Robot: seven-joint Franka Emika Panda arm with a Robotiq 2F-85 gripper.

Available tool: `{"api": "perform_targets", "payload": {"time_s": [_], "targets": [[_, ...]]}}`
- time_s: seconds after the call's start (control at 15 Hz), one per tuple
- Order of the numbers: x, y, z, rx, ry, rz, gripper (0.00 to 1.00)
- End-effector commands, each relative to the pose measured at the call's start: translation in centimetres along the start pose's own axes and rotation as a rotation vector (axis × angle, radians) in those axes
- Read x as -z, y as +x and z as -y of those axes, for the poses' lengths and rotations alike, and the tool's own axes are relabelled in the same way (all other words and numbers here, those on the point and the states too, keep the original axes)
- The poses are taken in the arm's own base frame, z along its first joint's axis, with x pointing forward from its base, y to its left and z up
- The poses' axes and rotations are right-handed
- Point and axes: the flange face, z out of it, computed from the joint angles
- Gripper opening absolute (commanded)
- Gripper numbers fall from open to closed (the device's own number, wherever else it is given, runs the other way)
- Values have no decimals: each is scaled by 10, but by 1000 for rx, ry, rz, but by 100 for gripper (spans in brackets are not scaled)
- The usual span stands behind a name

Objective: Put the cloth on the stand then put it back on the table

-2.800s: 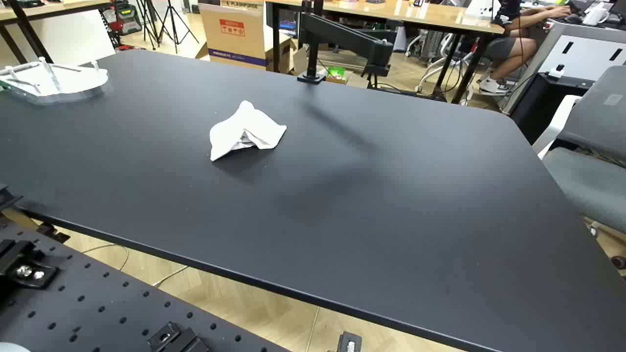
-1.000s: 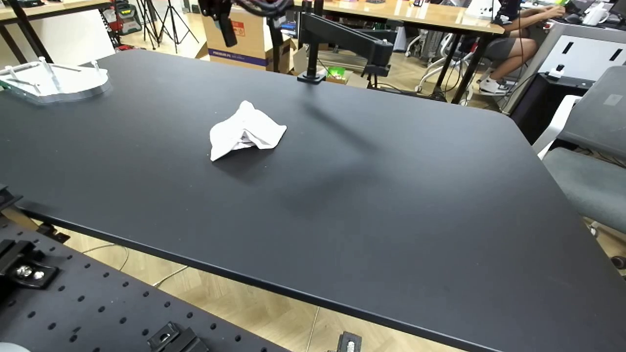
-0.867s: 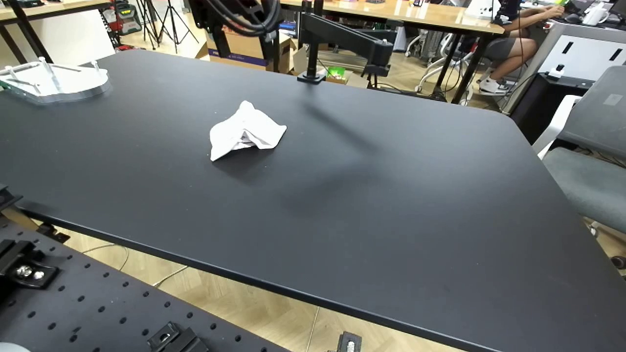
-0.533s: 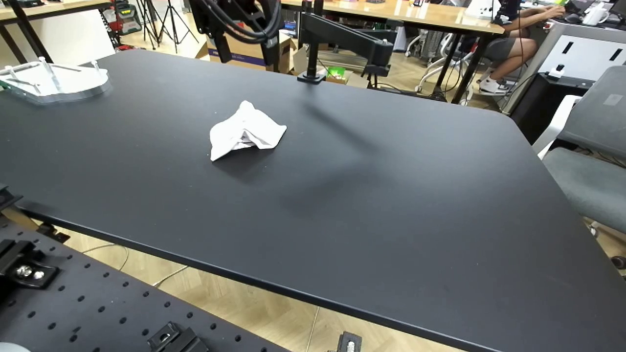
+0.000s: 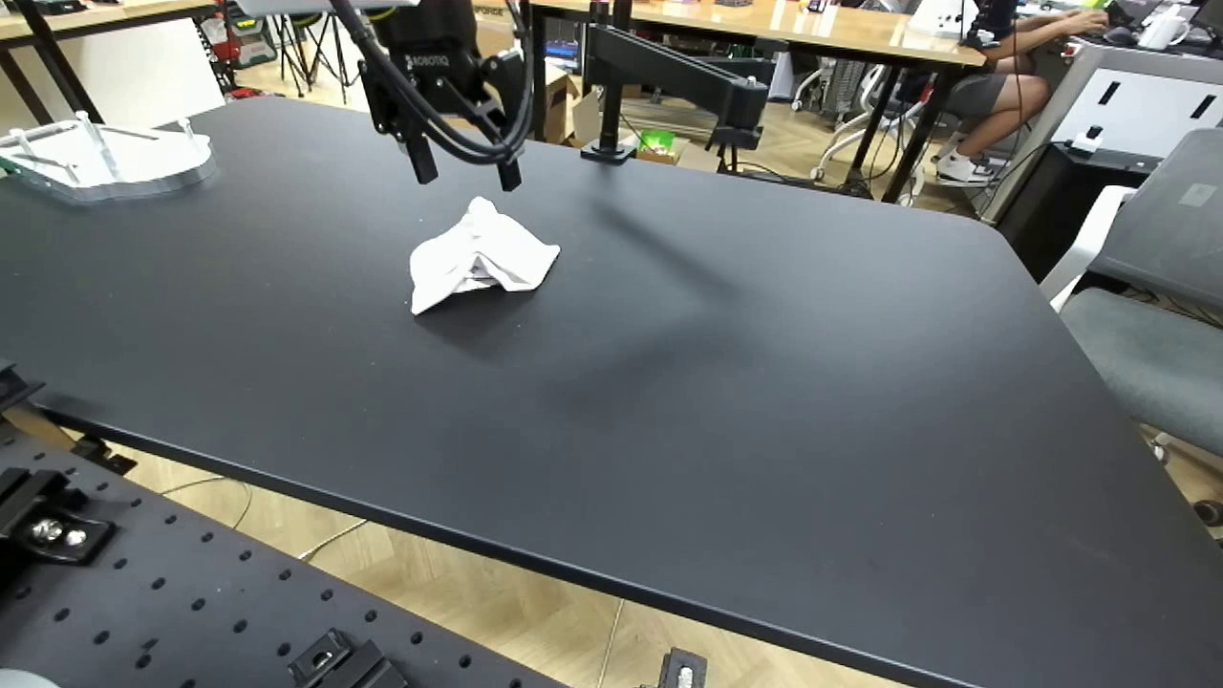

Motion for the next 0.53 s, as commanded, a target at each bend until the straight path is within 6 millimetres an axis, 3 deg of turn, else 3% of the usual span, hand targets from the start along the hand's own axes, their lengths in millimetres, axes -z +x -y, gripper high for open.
{"api": "perform_targets", "payload": {"time_s": [0.0, 0.4, 0.47], "targets": [[-19, 9, 14, 64, 6, 13, 100], [-55, 13, 16, 171, 22, 82, 100], [-60, 13, 14, 182, 23, 87, 75]]}}
